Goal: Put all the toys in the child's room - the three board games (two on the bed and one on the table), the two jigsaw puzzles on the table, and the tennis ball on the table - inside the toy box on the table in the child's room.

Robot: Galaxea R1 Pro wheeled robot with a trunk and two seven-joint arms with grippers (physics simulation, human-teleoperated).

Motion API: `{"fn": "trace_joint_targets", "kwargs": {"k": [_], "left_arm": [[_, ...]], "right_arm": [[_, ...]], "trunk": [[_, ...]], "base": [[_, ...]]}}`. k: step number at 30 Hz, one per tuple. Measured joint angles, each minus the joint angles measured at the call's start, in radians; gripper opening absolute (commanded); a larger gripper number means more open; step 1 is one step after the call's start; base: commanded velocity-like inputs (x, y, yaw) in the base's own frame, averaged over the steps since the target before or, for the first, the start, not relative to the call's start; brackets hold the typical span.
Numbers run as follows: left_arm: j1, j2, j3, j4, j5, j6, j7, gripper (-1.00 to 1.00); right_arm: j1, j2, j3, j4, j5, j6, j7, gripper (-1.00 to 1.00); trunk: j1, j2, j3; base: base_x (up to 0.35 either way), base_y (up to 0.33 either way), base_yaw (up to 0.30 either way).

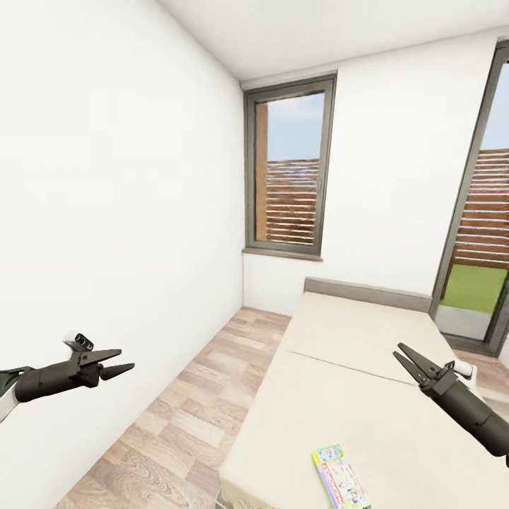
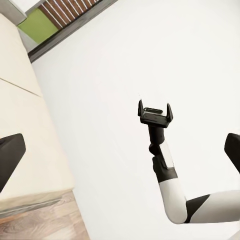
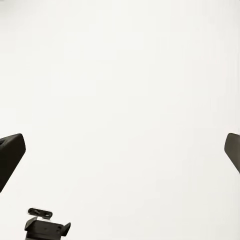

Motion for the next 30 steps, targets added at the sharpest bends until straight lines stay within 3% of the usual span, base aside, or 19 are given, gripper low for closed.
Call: {"fn": "trace_joint_targets", "kwargs": {"k": [30], "left_arm": [[0.000,0.000,0.000,0.000,0.000,0.000,0.000,1.00]], "right_arm": [[0.000,0.000,0.000,0.001,-0.001,0.000,0.000,1.00]], "trunk": [[0.000,0.000,-0.034]], "base": [[0.000,0.000,-0.189]]}}
